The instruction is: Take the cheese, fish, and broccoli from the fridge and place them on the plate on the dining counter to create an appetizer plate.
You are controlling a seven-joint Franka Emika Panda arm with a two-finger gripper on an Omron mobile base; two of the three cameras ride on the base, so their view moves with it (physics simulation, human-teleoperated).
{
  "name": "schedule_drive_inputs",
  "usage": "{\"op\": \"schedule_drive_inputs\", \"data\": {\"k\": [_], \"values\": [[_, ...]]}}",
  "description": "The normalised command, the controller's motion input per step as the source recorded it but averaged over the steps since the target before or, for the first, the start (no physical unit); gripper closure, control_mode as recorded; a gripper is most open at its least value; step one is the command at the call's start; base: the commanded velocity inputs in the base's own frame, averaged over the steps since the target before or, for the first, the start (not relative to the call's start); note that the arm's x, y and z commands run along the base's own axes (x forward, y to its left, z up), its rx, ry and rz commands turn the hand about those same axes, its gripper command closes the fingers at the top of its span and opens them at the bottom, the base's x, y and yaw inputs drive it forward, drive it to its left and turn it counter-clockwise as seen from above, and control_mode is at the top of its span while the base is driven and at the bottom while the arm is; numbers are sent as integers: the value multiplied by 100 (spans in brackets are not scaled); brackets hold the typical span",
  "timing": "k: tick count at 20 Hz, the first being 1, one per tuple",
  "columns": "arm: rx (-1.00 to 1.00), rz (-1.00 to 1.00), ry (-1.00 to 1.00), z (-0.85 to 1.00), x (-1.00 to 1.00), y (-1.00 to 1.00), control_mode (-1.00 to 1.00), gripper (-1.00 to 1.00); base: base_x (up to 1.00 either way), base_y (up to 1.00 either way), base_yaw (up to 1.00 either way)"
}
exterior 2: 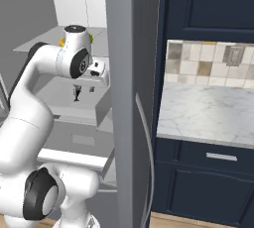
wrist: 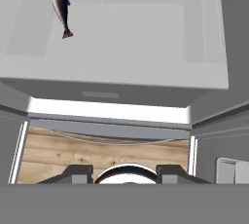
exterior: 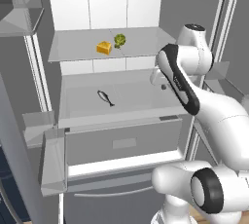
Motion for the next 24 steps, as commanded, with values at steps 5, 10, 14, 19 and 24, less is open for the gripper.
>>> {"op": "schedule_drive_inputs", "data": {"k": [5, 10, 14, 19, 24], "values": [[0, 1, 0, -26, -12, 15, -100, -100, 0, 0, 0], [0, 3, -1, -49, -8, 60, -100, -100, 0, 0, 0], [0, 0, -7, -41, 0, 60, -100, -100, 0, 0, 0], [0, 0, -10, -44, 6, 53, -100, -100, 0, 0, 0], [0, -3, -16, -33, 29, 39, -100, -100, 0, 0, 0]]}}
